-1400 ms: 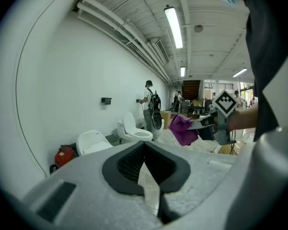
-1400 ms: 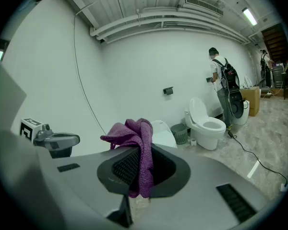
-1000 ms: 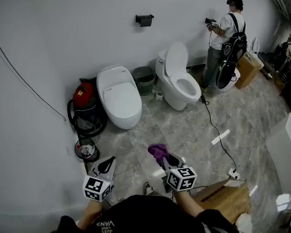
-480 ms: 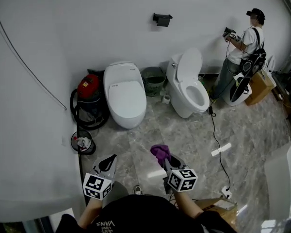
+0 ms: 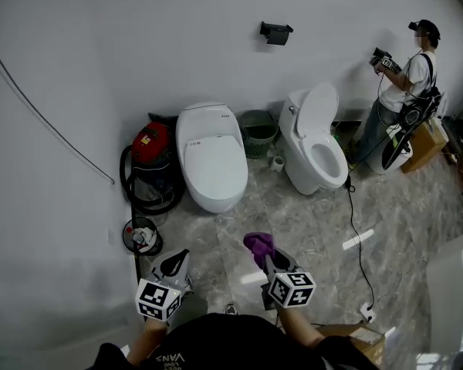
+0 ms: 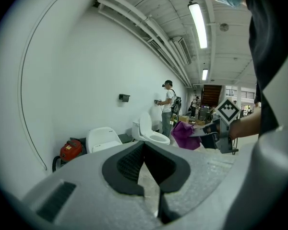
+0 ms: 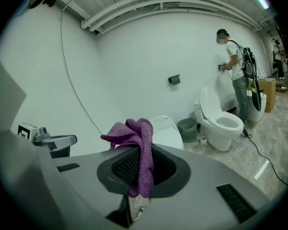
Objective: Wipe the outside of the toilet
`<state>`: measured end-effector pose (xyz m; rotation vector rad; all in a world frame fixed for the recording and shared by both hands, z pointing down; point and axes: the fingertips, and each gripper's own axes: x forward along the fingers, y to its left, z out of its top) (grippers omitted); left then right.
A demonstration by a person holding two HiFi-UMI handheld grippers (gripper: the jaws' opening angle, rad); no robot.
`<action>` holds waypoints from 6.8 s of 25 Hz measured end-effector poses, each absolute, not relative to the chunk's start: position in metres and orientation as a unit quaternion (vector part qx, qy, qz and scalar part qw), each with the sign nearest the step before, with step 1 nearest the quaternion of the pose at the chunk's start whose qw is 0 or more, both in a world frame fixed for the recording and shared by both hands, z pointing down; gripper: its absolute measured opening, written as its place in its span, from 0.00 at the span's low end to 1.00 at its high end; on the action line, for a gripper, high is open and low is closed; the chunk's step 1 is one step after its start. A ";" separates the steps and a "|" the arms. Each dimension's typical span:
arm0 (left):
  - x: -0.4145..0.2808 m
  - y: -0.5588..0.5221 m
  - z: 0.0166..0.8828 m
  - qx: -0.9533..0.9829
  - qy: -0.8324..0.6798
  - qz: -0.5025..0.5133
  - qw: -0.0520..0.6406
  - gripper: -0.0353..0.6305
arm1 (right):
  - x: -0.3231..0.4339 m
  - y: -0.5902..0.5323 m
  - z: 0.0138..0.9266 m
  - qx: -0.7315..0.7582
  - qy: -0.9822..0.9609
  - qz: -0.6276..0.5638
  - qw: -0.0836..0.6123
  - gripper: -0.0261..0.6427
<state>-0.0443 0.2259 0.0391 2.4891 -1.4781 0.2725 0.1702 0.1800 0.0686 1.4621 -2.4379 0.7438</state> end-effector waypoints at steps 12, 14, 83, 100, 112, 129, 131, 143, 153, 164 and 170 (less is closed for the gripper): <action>-0.149 0.135 0.041 0.867 -0.476 0.091 0.113 0.06 | 0.066 0.098 0.065 0.514 -0.816 0.243 0.105 0.10; -0.158 0.127 0.044 0.870 -0.469 0.092 0.118 0.06 | 0.054 0.088 0.066 0.517 -0.814 0.243 0.106 0.10; -0.117 -0.035 0.553 0.800 -0.553 0.086 0.216 0.06 | -0.097 -0.141 0.601 0.350 -0.891 0.194 0.217 0.10; -0.086 -0.076 0.601 0.827 -0.527 0.093 0.169 0.06 | -0.026 -0.139 0.627 0.247 -0.930 0.181 0.203 0.10; -0.042 -0.076 0.591 0.830 -0.531 0.109 0.135 0.06 | 0.091 -0.178 0.619 0.243 -0.928 0.151 0.238 0.10; -0.005 -0.119 0.592 0.834 -0.532 0.116 0.086 0.06 | 0.199 -0.303 0.657 0.436 -0.867 0.142 0.195 0.10; -0.004 -0.118 0.594 0.842 -0.517 0.135 0.075 0.06 | 0.204 -0.310 0.656 0.447 -0.864 0.136 0.189 0.10; -0.027 -0.116 0.631 0.880 -0.451 0.143 0.037 0.06 | 0.216 -0.263 0.657 0.477 -0.862 0.081 0.149 0.10; -0.049 -0.111 0.643 0.900 -0.417 0.125 0.006 0.06 | 0.129 -0.145 0.657 0.372 -0.919 0.069 0.109 0.10; -0.097 -0.095 0.643 0.886 -0.446 0.127 0.005 0.06 | -0.031 -0.121 0.687 0.268 -0.957 0.036 0.105 0.10; -0.085 -0.095 0.649 0.892 -0.429 0.141 -0.003 0.06 | -0.048 -0.134 0.707 0.288 -0.950 0.046 0.114 0.10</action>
